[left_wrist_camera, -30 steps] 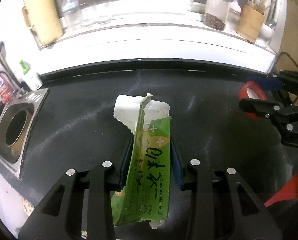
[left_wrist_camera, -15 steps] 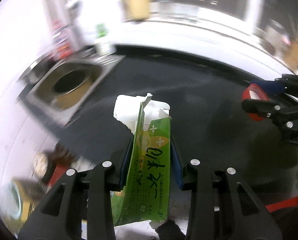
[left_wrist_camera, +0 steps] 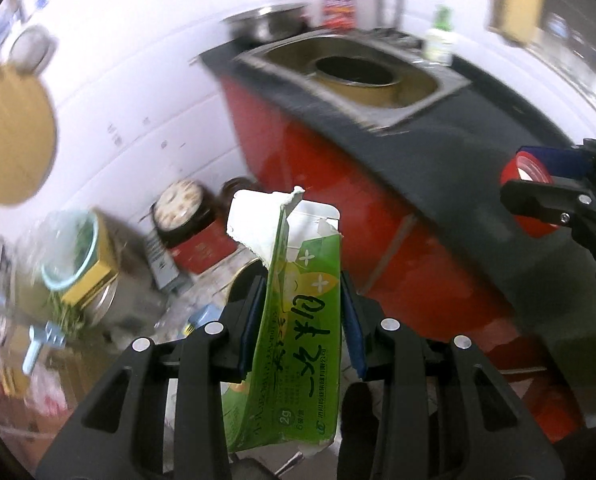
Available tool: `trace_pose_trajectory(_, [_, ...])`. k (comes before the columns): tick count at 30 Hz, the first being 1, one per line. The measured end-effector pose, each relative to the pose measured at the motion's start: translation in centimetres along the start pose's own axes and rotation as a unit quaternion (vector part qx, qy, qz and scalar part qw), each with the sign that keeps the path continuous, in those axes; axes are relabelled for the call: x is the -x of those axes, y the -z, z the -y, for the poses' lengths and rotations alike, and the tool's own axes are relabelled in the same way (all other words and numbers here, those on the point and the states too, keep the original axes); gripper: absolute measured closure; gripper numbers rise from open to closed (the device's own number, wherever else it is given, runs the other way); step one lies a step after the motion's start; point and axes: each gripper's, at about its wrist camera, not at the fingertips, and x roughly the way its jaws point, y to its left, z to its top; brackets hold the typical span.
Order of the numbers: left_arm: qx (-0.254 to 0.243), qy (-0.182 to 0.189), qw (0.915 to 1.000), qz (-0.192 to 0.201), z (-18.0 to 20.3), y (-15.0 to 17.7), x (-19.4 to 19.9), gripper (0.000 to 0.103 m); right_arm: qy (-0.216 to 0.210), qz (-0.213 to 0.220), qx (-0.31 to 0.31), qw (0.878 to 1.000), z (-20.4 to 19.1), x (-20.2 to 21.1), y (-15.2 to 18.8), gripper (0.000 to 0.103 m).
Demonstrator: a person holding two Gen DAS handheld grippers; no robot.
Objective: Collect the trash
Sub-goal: 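Carry green box and red lid down to the bin and open both tools, then raise both open tools back over the countertop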
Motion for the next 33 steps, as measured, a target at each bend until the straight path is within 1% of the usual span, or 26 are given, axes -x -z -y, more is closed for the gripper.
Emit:
trace_pose_trajectory(2, [0.016,-0.006,0.9998,-0.009,-2.0,0.8,-1.2,0.067,-0.018,-0.011,0.004,1.000,-1.8,-2.9,-1.3,0.054])
trace_pose_trajectory(4, [0.032,-0.003,0.9994,-0.015,-3.8,1.7,-3.1,0.067,-0.036,-0.022,0.005,0.999,-3.3,-6.0,-2.4,0.054])
trace_pose_trajectory(7, [0.046,-0.002,0.9988,-0.019,-5.4,2.7,-5.7,0.067,-0.053,-0.050,0.000,0.997,-4.5,-10.4,-3.0,0.054])
trace_pose_trajectory(11, [0.067,0.013,0.9972,-0.029,-6.9,3.5,-9.6,0.067,-0.053,-0.081,-0.005,0.995,-5.2,-15.9,-3.4,0.054])
trace_pose_trajectory(13, [0.077,0.018,0.9961,-0.038,-7.3,3.8,-11.4,0.067,-0.055,-0.095,-0.006,0.994,-5.3,-17.8,-3.3,0.054])
trace_pose_trajectory(16, [0.078,0.024,0.9957,-0.044,-7.6,4.2,-13.4,0.067,-0.050,-0.115,-0.008,0.992,-5.4,-20.9,-3.2,0.054])
trace_pose_trajectory(19, [0.079,0.028,0.9954,-0.047,-7.7,4.3,-14.9,0.066,-0.050,-0.124,-0.013,0.991,-5.0,-22.5,-3.3,0.054])
trace_pose_trajectory(20, [0.077,0.026,0.9956,-0.046,-7.7,4.3,-15.3,0.062,-0.051,-0.127,-0.016,0.990,-4.9,-23.0,-3.4,0.050])
trace_pose_trajectory(21, [0.076,0.025,0.9958,-0.045,-7.8,4.3,-15.6,0.049,-0.053,-0.130,-0.017,0.990,-4.7,-23.1,-3.4,0.043])
trace_pose_trajectory(22, [0.077,0.027,0.9956,-0.045,-7.9,4.2,-16.0,0.040,-0.051,-0.129,-0.017,0.990,-4.7,-23.5,-3.6,0.026])
trace_pose_trajectory(23, [0.079,0.028,0.9955,-0.044,-8.0,4.2,-16.2,0.025,-0.047,-0.124,-0.017,0.991,-4.6,-23.5,-3.7,0.021])
trace_pose_trajectory(24, [0.080,0.023,0.9956,-0.043,-8.1,4.2,-16.4,0.024,-0.048,-0.120,-0.017,0.991,-4.6,-23.5,-3.8,0.021])
trace_pose_trajectory(27, [0.079,0.027,0.9954,-0.047,-8.3,4.4,-16.9,0.024,-0.046,-0.122,-0.022,0.991,-4.3,-23.5,-3.8,0.021])
trace_pose_trajectory(31, [0.078,0.026,0.9956,-0.045,-8.2,4.5,-16.3,0.024,-0.046,-0.115,-0.030,0.992,-3.6,-22.1,-3.4,0.021])
trace_pose_trajectory(33, [0.074,0.025,0.9961,-0.041,-7.9,4.3,-15.5,0.021,-0.042,-0.112,-0.035,0.992,-3.2,-21.0,-3.2,0.020])
